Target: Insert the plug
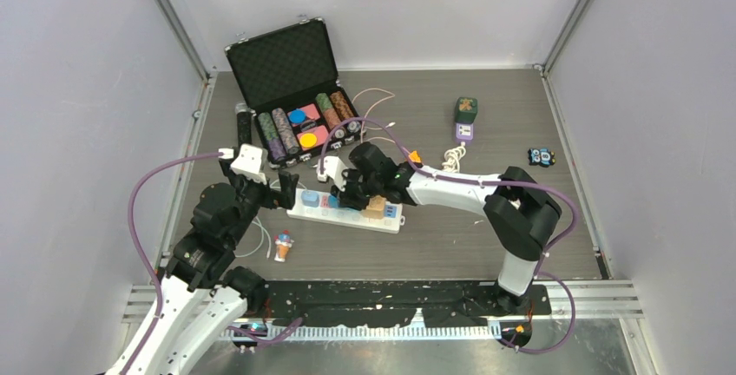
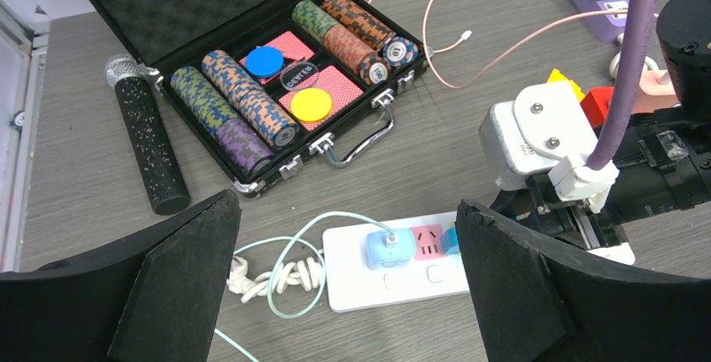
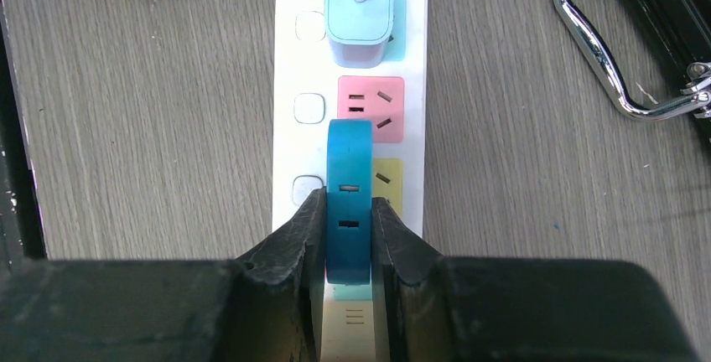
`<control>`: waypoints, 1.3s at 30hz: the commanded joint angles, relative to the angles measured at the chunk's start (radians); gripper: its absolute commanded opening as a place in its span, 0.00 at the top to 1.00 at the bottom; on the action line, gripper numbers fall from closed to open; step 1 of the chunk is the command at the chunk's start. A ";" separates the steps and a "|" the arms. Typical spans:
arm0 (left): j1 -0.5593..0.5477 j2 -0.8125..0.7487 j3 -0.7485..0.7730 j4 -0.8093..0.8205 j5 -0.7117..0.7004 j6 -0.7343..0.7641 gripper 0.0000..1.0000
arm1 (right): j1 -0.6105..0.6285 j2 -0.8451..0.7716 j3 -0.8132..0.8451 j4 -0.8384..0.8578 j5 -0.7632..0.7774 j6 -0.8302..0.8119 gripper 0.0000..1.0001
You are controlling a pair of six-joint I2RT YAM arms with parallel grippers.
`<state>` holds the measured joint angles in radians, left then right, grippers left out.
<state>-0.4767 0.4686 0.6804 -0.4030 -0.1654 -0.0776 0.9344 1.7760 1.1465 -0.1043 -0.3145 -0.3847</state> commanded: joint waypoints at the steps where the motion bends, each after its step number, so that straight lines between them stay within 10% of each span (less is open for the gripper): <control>1: 0.000 -0.003 0.005 0.024 -0.021 0.007 0.00 | 0.015 0.077 -0.007 -0.148 0.088 -0.051 0.95; 16: 0.000 -0.002 0.004 0.028 -0.034 0.011 0.00 | 0.012 0.033 -0.005 -0.105 0.035 0.039 0.91; 25: 0.001 -0.003 0.012 0.028 -0.042 0.004 0.00 | 0.003 -0.042 0.155 -0.092 -0.017 0.161 0.42; 28: 0.001 0.000 0.016 0.030 -0.046 -0.003 0.00 | 0.001 -0.082 0.260 -0.094 -0.050 0.213 0.00; 39: 0.000 -0.031 0.048 0.009 -0.061 -0.043 0.00 | -0.068 -0.367 0.230 -0.091 0.231 0.350 0.05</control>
<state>-0.4767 0.4572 0.6807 -0.4038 -0.2108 -0.0937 0.9005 1.5665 1.4136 -0.2153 -0.2787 -0.1158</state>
